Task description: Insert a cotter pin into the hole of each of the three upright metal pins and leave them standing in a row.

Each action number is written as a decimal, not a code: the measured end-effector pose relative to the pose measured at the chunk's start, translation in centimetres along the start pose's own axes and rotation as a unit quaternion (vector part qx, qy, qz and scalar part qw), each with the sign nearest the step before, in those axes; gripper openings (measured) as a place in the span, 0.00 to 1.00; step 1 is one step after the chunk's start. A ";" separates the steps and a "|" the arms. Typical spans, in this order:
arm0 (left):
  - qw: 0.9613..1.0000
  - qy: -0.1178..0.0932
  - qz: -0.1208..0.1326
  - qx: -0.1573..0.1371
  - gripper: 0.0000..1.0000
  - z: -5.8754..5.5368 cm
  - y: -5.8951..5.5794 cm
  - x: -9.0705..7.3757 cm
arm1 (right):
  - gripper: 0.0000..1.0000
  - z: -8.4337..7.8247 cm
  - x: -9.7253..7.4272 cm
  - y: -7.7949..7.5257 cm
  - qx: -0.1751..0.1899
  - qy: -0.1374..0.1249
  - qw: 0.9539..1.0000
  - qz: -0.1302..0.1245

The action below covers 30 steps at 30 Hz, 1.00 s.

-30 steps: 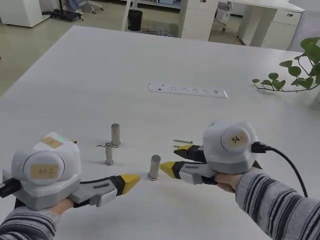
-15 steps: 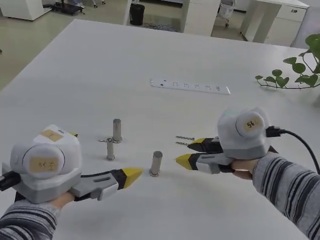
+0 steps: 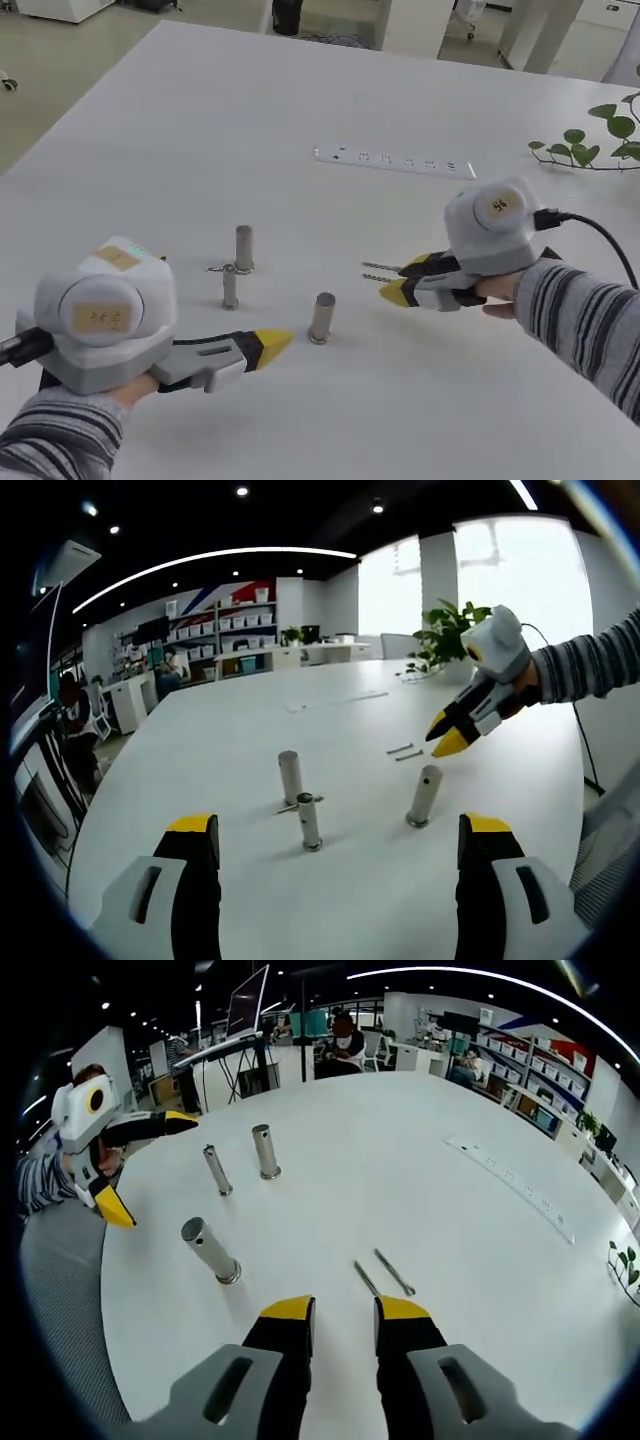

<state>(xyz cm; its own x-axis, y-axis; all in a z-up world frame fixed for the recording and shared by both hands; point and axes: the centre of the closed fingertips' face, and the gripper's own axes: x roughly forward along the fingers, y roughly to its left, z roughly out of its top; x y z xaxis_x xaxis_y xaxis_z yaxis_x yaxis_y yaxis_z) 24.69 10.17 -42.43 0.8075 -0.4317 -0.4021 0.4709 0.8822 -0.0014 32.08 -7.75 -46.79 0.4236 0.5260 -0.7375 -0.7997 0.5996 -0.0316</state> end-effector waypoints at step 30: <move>1.000 0.011 -0.007 -0.009 0.98 -0.5 -0.1 0.3 | 0.06 -1.3 1.9 -1.4 -0.002 0.092 0.996 0.017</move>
<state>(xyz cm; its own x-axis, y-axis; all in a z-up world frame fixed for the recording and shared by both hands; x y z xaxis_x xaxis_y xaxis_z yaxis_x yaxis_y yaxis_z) 24.66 10.06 -43.03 0.7934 -0.4394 -0.4212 0.4746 0.8799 -0.0237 33.46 -8.42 -49.06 0.3113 0.4270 -0.8490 -0.8143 0.5804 -0.0066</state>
